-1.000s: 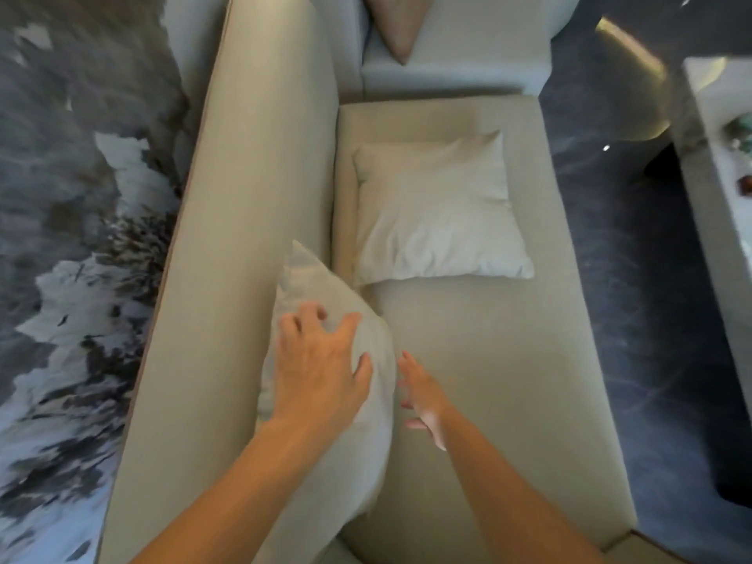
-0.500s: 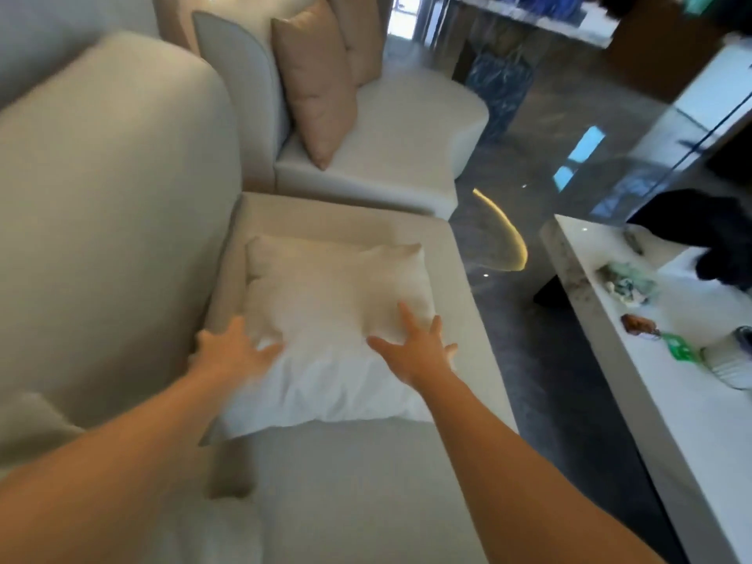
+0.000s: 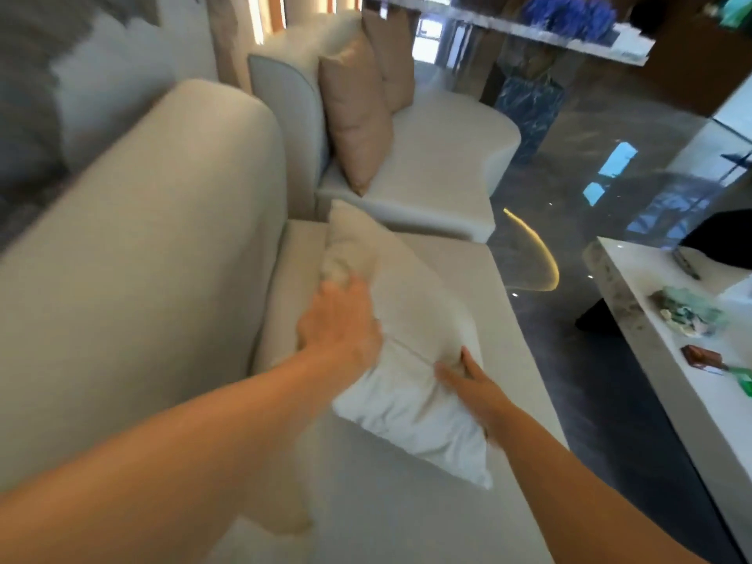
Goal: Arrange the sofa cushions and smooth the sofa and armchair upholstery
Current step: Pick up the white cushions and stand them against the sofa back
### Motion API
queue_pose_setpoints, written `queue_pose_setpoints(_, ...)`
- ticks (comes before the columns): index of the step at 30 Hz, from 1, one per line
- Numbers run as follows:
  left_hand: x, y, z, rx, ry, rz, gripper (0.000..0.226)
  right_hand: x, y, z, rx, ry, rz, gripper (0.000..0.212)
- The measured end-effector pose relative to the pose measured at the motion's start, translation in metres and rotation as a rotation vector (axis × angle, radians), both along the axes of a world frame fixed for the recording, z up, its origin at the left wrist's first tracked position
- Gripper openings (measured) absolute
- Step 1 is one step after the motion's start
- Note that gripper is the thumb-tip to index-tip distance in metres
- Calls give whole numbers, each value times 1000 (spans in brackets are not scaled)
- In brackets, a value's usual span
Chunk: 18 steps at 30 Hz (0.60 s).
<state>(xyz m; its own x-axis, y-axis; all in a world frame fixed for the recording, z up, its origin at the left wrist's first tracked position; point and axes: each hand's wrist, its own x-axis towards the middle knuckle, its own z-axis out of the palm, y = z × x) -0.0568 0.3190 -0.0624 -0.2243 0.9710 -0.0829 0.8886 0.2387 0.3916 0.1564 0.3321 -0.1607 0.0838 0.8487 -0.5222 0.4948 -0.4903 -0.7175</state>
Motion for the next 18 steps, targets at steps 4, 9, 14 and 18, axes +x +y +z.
queue_pose_setpoints(4, -16, 7, 88, 78, 321, -75, 47, -67, -15, 28, -52, 300, -142, 56)
queue_pose_setpoints(9, -82, -27, 97, -152, 407, -99, 48, -175, -12, 62, -157, 477, -63, 63)
queue_pose_setpoints(14, -170, -77, 51, -39, 109, -215, 65, -205, -31, 93, -172, 365, 18, 68)
queue_pose_setpoints(18, -187, -106, 47, 8, -22, -244, 63, -196, -52, 123, -142, 258, 84, 63)
